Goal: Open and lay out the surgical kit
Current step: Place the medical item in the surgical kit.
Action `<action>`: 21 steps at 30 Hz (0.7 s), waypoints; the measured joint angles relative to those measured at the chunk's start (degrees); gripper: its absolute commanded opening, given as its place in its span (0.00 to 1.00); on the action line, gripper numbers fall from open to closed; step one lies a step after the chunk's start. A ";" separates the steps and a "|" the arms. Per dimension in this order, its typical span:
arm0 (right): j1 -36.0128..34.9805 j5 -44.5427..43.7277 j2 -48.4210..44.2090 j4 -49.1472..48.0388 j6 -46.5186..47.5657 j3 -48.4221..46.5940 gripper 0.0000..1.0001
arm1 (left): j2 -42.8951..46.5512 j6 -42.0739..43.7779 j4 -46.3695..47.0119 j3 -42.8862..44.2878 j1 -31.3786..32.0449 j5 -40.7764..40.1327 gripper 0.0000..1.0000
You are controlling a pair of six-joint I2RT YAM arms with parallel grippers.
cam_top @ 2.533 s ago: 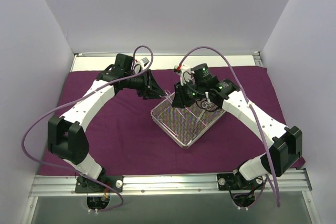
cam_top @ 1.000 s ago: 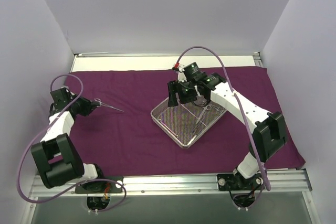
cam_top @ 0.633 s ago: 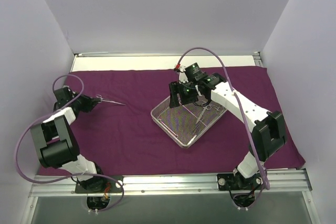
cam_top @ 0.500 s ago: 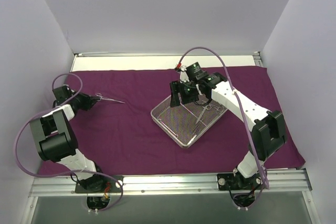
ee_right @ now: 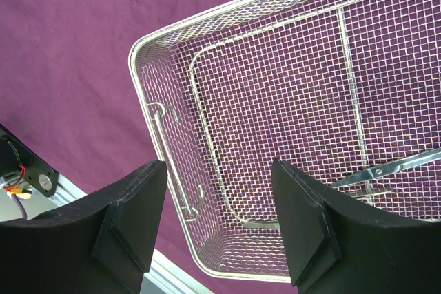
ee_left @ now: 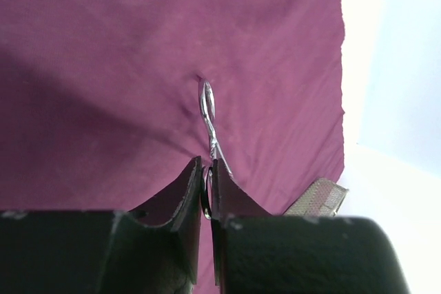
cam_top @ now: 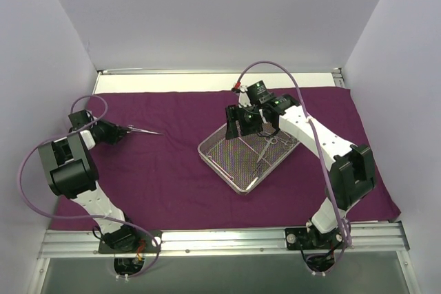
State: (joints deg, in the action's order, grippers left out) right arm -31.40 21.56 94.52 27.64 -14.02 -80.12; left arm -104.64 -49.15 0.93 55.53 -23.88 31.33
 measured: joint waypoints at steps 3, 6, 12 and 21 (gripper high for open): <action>0.26 0.13 0.00 -0.02 0.00 0.02 0.62 | -1.77 1.73 -2.80 1.46 -0.33 0.13 0.22; 0.31 0.22 0.00 -0.02 0.00 0.04 0.62 | -2.82 4.48 -5.05 2.78 -0.55 -0.92 0.38; 0.35 0.35 0.00 0.00 -0.07 0.11 0.62 | -3.80 7.91 -9.16 5.31 -0.92 -1.75 0.60; 2.99 -4.44 0.94 1.95 -4.37 -0.68 0.65 | -2.64 14.16 -25.46 12.07 -0.39 -11.13 0.68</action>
State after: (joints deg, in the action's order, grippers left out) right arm -28.40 17.12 95.46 29.58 -18.39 -80.79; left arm -107.28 -34.98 -24.53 67.59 -24.27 20.21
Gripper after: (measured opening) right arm 0.642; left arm 0.675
